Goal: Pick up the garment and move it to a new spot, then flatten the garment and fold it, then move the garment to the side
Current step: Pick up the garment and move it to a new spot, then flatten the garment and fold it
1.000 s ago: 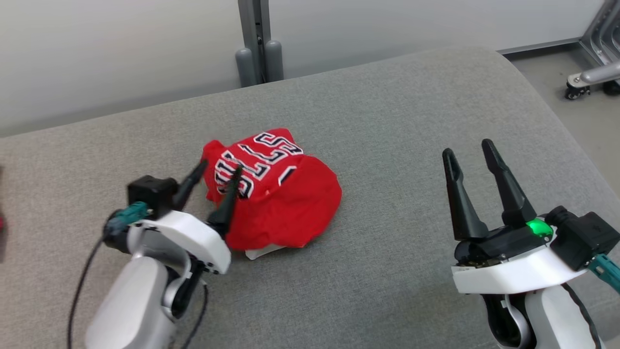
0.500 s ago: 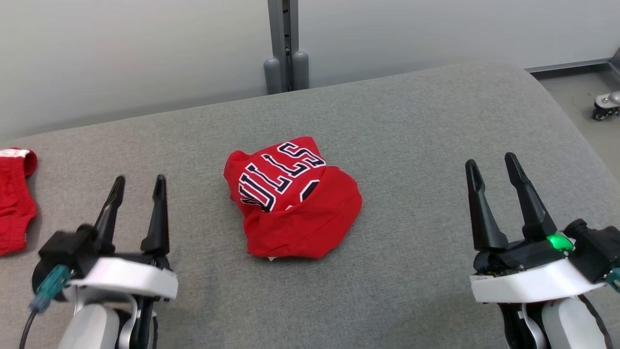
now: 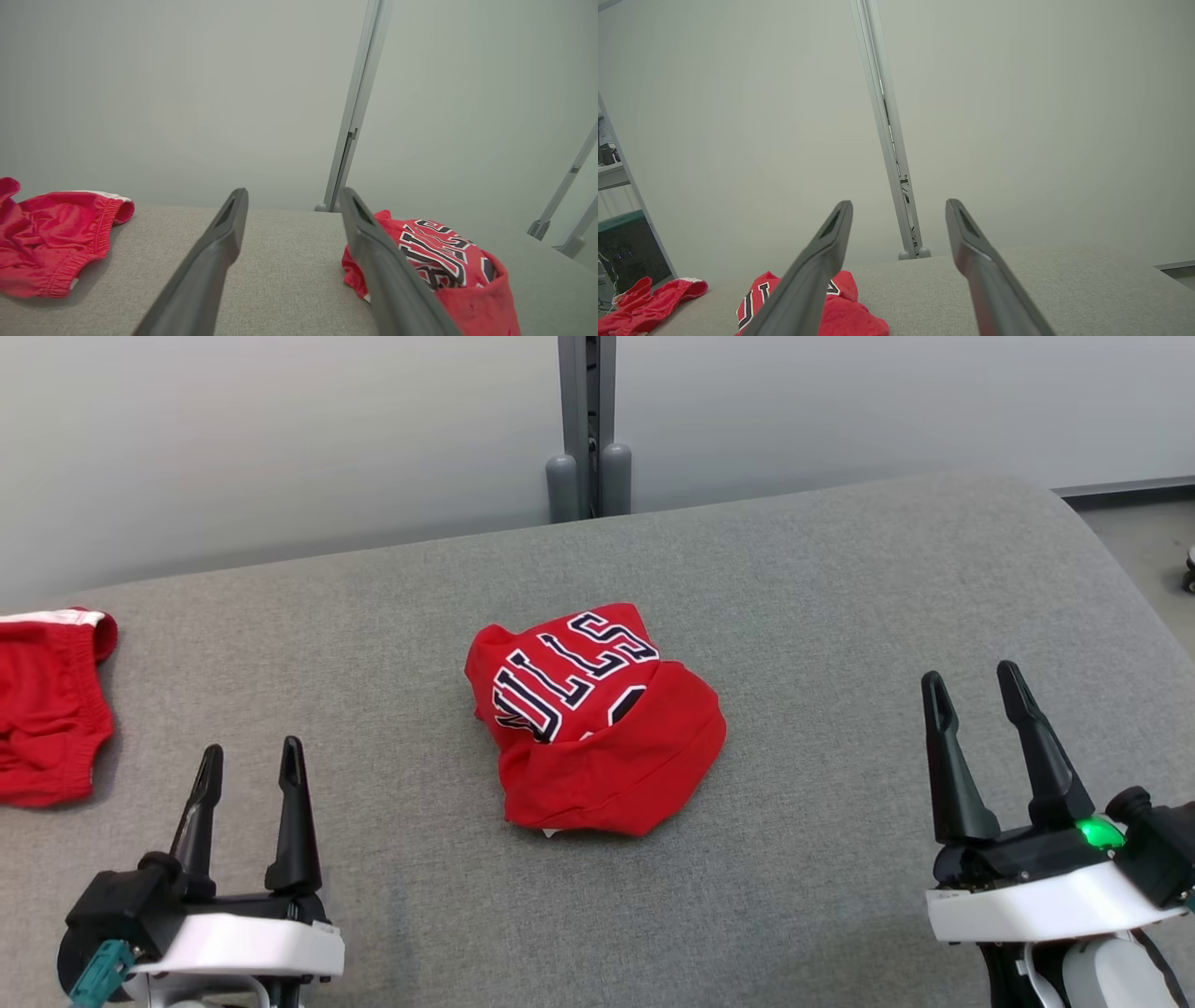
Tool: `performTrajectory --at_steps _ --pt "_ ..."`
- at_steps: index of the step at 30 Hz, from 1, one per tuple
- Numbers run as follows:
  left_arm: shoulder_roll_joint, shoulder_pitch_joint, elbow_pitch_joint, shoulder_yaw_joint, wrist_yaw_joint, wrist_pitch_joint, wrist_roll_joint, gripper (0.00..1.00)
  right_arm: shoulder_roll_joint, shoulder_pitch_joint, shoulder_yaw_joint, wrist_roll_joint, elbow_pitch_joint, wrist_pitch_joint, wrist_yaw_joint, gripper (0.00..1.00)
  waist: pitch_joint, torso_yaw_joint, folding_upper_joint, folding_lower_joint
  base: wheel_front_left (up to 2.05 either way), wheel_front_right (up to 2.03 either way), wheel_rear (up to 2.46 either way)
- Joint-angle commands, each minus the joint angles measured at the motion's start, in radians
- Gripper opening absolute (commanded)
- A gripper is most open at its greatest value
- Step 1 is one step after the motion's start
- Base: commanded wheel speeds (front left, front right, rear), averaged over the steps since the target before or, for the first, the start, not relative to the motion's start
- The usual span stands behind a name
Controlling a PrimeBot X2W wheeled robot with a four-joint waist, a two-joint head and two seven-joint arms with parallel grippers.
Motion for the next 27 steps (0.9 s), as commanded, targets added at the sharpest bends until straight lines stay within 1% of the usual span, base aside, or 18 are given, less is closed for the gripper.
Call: performTrajectory --at_steps 1,3,13,27 --pt "0.0 0.011 -0.003 0.006 -0.002 -0.004 0.004 1.0 -0.006 0.011 -0.004 -0.005 -0.003 -0.001 0.0 1.0 -0.003 0.002 0.0 0.0 0.0 0.0 0.0" --pt "-0.012 0.022 -0.004 0.013 -0.005 -0.004 0.02 1.0 -0.003 0.008 -0.005 -0.006 0.0 0.0 0.0 1.0 -0.005 0.002 0.0 0.0 0.0 0.0 0.0" --pt "-0.038 0.04 -0.005 0.036 -0.017 -0.004 0.053 1.0 -0.009 0.007 0.002 -0.008 0.019 0.0 0.0 1.0 -0.014 0.005 0.0 0.0 0.0 0.0 0.0" --pt "-0.058 0.044 0.008 0.04 -0.03 -0.004 0.071 1.0 -0.015 0.006 0.012 -0.004 0.025 -0.001 0.0 1.0 -0.017 0.011 0.0 0.0 0.0 0.0 0.0"
